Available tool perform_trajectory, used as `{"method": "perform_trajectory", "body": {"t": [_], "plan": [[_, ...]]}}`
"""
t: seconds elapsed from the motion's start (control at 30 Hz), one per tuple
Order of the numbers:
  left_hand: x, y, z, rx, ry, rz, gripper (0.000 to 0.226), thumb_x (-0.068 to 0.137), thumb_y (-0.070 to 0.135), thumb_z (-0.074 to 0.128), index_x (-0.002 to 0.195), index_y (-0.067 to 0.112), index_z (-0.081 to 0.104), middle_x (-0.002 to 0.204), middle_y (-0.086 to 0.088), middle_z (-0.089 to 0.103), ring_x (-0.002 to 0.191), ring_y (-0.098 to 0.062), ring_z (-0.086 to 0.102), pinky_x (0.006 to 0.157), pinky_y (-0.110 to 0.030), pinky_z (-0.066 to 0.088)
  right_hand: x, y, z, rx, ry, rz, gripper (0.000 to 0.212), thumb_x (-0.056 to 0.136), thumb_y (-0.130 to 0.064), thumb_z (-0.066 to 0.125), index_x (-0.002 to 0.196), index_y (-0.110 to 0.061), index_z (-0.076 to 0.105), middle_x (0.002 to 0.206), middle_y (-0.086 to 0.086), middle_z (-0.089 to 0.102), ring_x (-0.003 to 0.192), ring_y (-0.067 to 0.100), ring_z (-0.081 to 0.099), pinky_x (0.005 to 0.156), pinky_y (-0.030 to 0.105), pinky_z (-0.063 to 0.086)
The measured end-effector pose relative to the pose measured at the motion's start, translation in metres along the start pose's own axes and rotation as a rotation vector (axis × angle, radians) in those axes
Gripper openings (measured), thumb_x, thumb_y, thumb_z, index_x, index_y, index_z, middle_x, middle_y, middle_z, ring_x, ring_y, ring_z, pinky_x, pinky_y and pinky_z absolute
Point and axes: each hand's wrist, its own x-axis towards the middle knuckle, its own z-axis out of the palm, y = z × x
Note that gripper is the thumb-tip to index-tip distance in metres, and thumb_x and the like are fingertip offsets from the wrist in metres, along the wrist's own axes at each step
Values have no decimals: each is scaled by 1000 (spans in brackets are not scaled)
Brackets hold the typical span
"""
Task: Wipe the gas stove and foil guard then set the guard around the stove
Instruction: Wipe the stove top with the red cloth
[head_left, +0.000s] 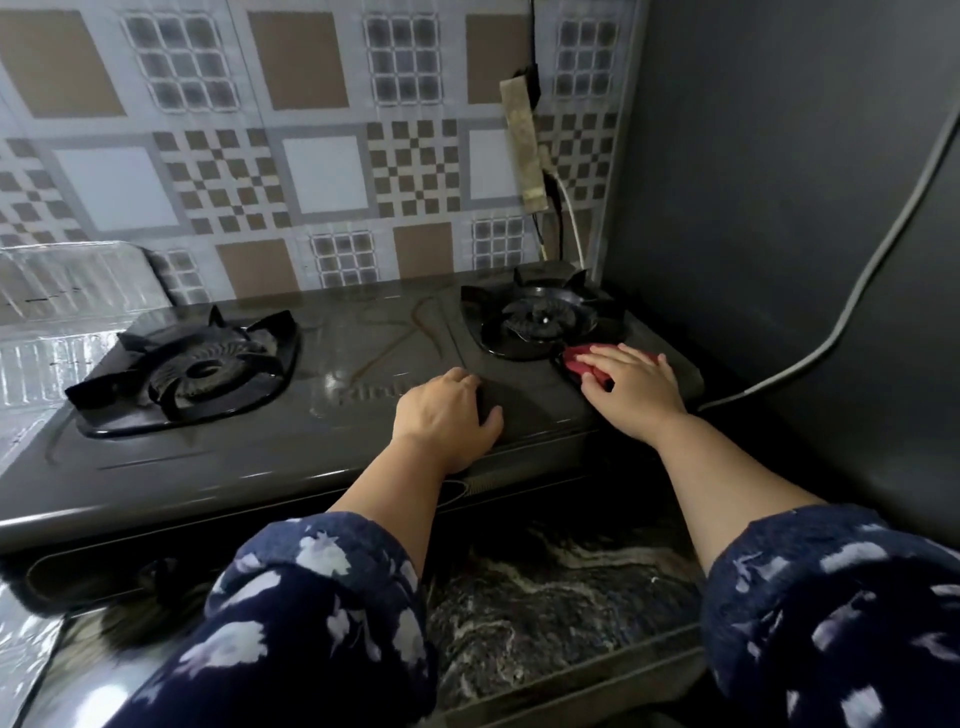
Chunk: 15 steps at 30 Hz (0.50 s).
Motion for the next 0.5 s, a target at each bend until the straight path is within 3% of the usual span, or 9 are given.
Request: {"method": "perform_trajectory", "body": {"t": [0.33, 0.5], "plan": [[-2, 0, 12, 15, 111, -4, 48, 87, 55, 42, 117, 22, 59, 115, 5, 61, 99, -21, 62, 73, -30, 42, 23, 26, -13, -126, -57, 214, 48, 94, -41, 25, 140, -32, 37, 154, -7, 27, 143, 21, 15, 113, 53, 9], [1, -4, 10, -1, 81, -1, 52, 87, 58, 38, 119, 23, 59, 115, 5, 61, 100, -21, 62, 72, -31, 43, 14, 7, -14, -115, 111, 213, 39, 91, -25, 38, 125, -25, 57, 137, -1, 52, 126, 23, 43, 104, 41, 33]]}}
